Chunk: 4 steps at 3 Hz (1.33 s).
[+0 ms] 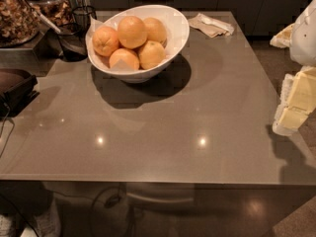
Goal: Pick orange from white bowl
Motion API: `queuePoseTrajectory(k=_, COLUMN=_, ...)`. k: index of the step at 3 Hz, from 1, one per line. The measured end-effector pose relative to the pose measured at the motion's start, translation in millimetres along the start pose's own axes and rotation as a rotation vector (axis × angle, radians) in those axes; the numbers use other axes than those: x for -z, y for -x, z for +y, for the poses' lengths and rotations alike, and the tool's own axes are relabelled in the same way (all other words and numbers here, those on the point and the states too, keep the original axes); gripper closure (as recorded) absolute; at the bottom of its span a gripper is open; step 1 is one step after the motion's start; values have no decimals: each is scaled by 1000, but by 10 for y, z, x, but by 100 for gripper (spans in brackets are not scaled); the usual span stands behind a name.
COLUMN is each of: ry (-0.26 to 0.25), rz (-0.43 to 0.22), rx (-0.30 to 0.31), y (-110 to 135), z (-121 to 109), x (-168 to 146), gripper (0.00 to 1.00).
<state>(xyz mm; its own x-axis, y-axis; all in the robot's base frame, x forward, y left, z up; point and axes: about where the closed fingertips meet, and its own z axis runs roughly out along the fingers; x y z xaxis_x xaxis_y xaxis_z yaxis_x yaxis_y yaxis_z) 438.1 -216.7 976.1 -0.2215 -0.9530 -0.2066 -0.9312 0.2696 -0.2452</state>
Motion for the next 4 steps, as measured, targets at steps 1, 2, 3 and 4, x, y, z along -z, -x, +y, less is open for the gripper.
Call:
queuePoseTrajectory(k=1, ry=0, rz=0, rx=0, y=0, z=0, x=0, gripper=0)
queuePoseTrajectory(k=2, ry=18, rz=-3, rx=-45, y=57, z=-94, x=-7, gripper=0)
queuePoseTrajectory(k=3, ry=-3, rz=-4, rx=-34, y=478, z=-585, x=-14, gripper=0)
queuePoseTrajectory(k=4, ry=-17, rz=-15, rx=-38, y=508, z=-620, x=-16, gripper=0)
